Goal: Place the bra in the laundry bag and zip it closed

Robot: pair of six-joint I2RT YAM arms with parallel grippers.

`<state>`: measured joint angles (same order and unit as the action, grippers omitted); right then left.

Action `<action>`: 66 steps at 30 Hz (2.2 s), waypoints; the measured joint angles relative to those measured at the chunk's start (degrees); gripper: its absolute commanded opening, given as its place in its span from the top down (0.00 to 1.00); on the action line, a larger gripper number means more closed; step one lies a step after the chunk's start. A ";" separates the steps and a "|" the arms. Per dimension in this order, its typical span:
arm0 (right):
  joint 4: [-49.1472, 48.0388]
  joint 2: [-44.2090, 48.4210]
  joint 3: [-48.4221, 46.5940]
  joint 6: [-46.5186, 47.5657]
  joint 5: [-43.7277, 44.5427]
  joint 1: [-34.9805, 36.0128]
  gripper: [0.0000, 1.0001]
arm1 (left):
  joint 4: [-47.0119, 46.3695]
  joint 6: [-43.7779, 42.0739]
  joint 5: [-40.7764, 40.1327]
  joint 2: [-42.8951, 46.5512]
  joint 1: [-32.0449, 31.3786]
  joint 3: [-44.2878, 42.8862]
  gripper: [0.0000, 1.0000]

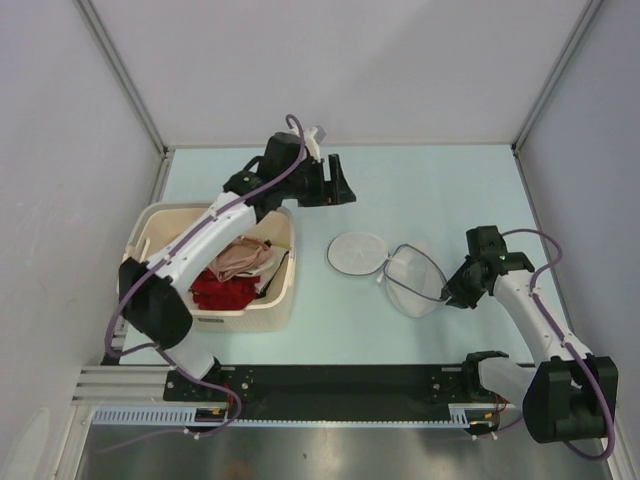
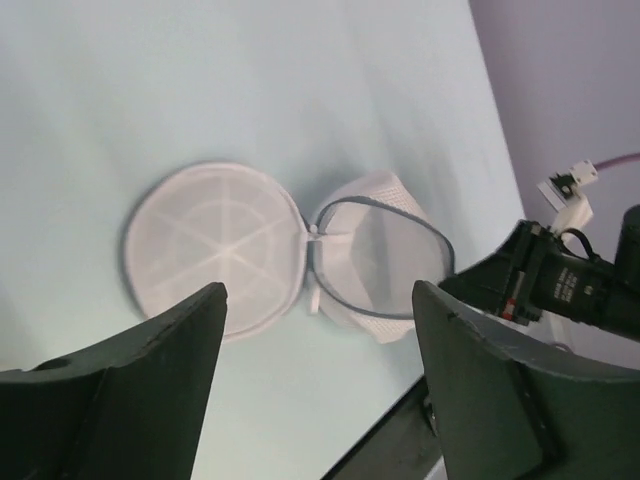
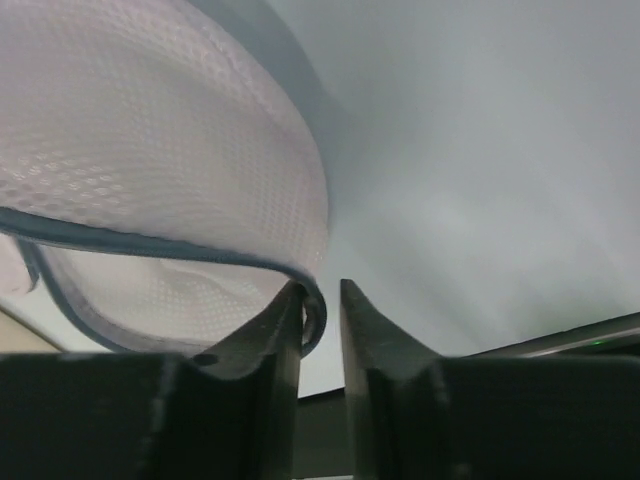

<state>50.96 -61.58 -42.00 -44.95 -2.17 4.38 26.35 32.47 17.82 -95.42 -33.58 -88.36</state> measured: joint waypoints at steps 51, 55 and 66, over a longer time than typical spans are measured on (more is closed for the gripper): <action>2.99 -22.08 -19.74 19.65 1.51 2.99 0.41 | 25.88 -13.79 -27.74 18.25 24.81 29.24 0.49; 1.42 -21.57 -19.61 19.80 2.05 2.64 0.52 | 24.70 -14.14 -27.76 16.70 24.83 29.27 0.63; 0.13 -21.57 -18.08 17.57 10.40 -8.31 0.79 | 24.52 -14.03 -28.65 14.78 24.90 29.07 1.00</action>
<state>51.09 -83.15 -60.07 -27.38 8.23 -3.92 50.87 18.44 -10.83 -80.64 -8.69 -59.29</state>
